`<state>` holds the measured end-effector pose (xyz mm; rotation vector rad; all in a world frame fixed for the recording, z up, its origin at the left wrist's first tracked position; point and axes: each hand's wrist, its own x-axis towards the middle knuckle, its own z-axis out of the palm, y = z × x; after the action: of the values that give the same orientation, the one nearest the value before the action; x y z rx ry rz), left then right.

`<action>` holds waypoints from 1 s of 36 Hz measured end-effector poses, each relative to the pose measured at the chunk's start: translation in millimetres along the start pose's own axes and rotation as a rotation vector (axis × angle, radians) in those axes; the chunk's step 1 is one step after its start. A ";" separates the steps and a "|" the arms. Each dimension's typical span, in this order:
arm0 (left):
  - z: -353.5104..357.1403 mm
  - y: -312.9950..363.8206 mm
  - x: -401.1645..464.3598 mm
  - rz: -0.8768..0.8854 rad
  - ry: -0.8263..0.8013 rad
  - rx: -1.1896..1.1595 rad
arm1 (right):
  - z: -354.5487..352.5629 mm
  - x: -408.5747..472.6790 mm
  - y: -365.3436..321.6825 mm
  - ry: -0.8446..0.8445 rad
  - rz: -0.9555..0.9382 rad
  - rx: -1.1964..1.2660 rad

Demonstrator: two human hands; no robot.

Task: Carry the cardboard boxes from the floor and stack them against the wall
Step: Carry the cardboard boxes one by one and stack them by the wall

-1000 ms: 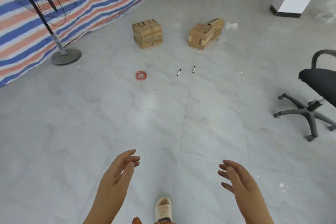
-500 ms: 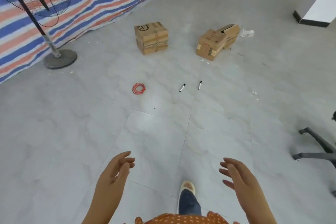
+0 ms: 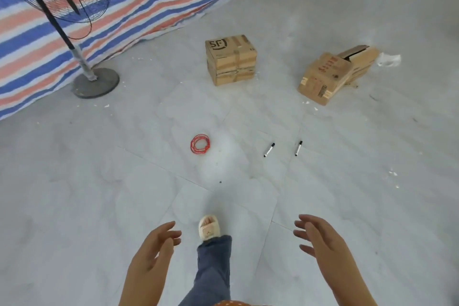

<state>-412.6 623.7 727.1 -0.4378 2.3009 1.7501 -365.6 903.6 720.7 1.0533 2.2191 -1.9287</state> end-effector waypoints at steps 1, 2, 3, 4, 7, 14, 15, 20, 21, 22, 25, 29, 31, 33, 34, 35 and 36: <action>3.9 6.4 23.3 0.008 -0.001 -0.004 | 6.8 20.8 -10.2 0.012 -0.008 0.003; 7.0 14.2 47.0 0.017 -0.011 -0.003 | 14.0 40.4 -22.2 0.024 -0.016 0.009; 9.9 25.1 70.5 0.023 -0.030 0.003 | 20.8 59.4 -35.0 0.038 -0.019 0.016; 11.7 37.0 93.5 0.029 -0.046 0.013 | 26.9 77.2 -48.1 0.054 -0.017 0.027; 12.2 79.9 147.9 0.085 -0.067 0.044 | 45.2 120.3 -88.3 0.076 -0.026 0.049; 33.7 152.7 286.2 0.103 -0.118 0.063 | 77.4 224.1 -158.3 0.115 -0.030 0.054; 41.2 158.2 301.8 0.098 -0.137 0.065 | 77.5 237.0 -161.9 0.130 -0.008 0.063; 89.4 192.9 379.0 0.083 -0.230 0.103 | 70.0 309.7 -178.2 0.217 0.079 0.130; 99.9 200.7 395.5 0.088 -0.238 0.108 | 68.8 326.7 -182.0 0.226 0.084 0.139; 110.7 209.7 412.1 0.095 -0.245 0.112 | 67.8 344.7 -187.0 0.233 0.087 0.147; 146.5 240.0 463.8 0.121 -0.251 0.106 | 59.9 404.1 -209.0 0.240 0.082 0.162; 202.4 291.1 526.4 0.153 -0.262 0.064 | 32.9 484.5 -255.6 0.267 0.048 0.158; 232.0 318.5 556.1 0.191 -0.286 0.071 | 17.0 520.1 -282.9 0.299 0.021 0.163; 260.8 339.3 584.3 0.215 -0.314 0.103 | 3.5 549.9 -301.4 0.327 0.007 0.169; 274.4 348.4 596.8 0.221 -0.332 0.121 | -2.1 563.3 -307.9 0.334 0.008 0.171; 287.3 356.7 609.2 0.222 -0.348 0.137 | -7.1 576.4 -312.8 0.339 0.013 0.172; 299.7 364.1 621.1 0.222 -0.367 0.148 | -11.3 588.8 -316.2 0.345 0.020 0.174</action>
<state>-1125.6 938.3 758.3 0.1603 2.2513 1.5747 -970.9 1185.9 745.9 1.5320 2.2126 -2.1008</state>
